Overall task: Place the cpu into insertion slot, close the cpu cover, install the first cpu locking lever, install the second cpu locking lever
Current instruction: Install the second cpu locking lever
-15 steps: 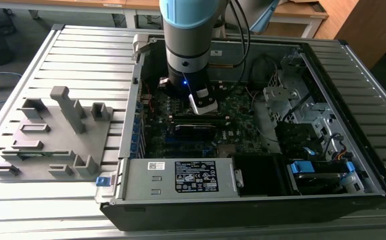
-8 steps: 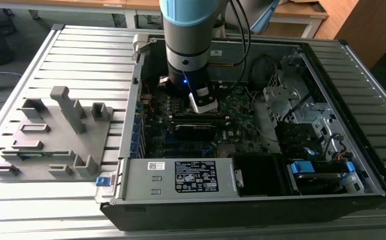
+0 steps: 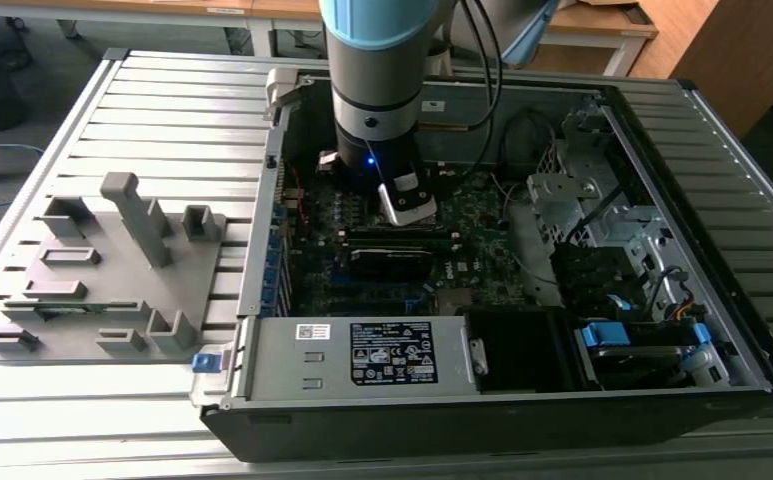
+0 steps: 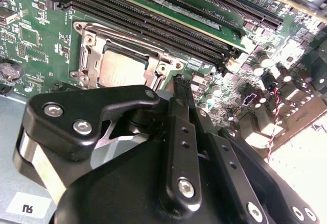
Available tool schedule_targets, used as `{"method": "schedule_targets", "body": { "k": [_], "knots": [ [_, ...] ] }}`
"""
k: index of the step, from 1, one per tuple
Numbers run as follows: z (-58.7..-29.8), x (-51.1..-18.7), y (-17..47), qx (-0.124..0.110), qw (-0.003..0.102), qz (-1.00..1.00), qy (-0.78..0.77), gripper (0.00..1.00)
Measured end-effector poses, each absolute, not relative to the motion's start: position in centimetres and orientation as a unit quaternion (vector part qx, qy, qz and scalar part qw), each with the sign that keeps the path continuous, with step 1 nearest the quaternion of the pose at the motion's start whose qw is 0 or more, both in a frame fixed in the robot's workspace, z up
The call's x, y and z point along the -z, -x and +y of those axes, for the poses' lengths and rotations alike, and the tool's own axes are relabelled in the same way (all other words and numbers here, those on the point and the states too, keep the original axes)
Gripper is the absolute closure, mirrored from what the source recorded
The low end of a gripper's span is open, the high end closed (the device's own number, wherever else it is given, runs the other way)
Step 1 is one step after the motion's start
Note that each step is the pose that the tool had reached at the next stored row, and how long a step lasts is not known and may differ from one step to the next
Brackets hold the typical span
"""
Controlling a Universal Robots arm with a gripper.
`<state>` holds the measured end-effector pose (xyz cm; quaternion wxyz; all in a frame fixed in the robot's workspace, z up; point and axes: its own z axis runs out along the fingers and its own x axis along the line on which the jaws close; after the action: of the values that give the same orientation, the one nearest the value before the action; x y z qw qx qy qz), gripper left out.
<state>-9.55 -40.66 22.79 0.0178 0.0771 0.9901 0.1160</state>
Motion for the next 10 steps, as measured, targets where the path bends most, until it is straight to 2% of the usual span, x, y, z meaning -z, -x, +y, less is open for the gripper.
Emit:
{"method": "schedule_targets", "body": {
  "k": [10],
  "knots": [
    [-40.6,-22.89,9.56,-0.107,0.019,0.991,-0.077,0.89]
  ]
}}
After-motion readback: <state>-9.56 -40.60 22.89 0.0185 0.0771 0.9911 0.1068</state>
